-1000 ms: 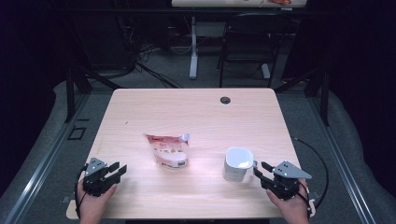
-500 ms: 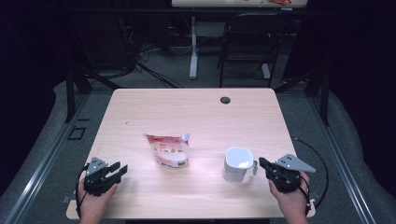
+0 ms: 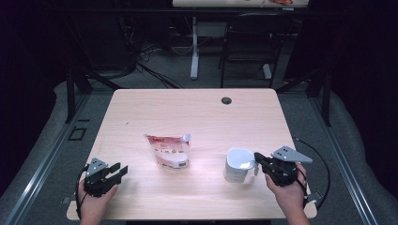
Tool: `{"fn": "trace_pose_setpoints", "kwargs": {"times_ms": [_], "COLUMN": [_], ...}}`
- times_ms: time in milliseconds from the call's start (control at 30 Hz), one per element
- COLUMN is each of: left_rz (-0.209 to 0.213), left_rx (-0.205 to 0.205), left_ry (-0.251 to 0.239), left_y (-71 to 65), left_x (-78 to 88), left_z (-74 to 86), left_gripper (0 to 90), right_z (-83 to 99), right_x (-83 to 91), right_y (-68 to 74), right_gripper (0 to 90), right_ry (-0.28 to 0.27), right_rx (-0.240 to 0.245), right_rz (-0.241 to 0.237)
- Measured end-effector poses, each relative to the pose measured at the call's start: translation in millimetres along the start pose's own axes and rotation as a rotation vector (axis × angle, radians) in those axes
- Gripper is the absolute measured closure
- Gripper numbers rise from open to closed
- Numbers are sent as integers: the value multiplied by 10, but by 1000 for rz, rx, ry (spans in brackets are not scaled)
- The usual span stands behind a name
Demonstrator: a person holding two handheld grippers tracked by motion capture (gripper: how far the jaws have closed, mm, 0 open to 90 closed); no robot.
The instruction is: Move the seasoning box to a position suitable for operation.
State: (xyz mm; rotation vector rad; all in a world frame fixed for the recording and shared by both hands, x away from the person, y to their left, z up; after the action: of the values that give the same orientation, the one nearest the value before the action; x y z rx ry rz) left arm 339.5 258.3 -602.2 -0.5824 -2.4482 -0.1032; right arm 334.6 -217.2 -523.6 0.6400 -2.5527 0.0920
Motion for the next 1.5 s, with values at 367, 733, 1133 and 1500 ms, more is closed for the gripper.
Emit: {"fn": "trace_pose_setpoints", "kwargs": {"times_ms": [367,733,1133,1500], "left_rz": [2,1,1,1], "left_rx": [-1,0,-1,-1], "left_ry": [1,-2,-1,-1], "left_y": [-3,1,0,1], "left_x": [-2,4,2,3], "left_z": [-1,-2,-2,-3], "left_gripper": [615,614,614,614], "right_z": [41,60,83,99], "right_x": [-49,-45,-33,-32], "right_y": [28,8,-42,-63], "right_gripper": [900,900,900,900], "right_ry": [23,11,-5,-15], "right_rx": [-7,-43,-111,-141], "right_rz": [-14,-31,-66,-78]}}
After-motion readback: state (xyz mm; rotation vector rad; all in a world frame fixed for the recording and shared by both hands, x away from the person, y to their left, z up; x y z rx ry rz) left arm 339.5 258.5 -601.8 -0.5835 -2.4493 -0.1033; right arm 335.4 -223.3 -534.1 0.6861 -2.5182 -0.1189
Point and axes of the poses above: each handheld gripper's, and its own axes: x roughly backward along the jaws, z roughly out of its underside, y roughly to its left, the point moved 8 cm from there along -x, roughly forward along the jaws, and after that the axes turned 2 degrees about -x, right-handed, at the moved point
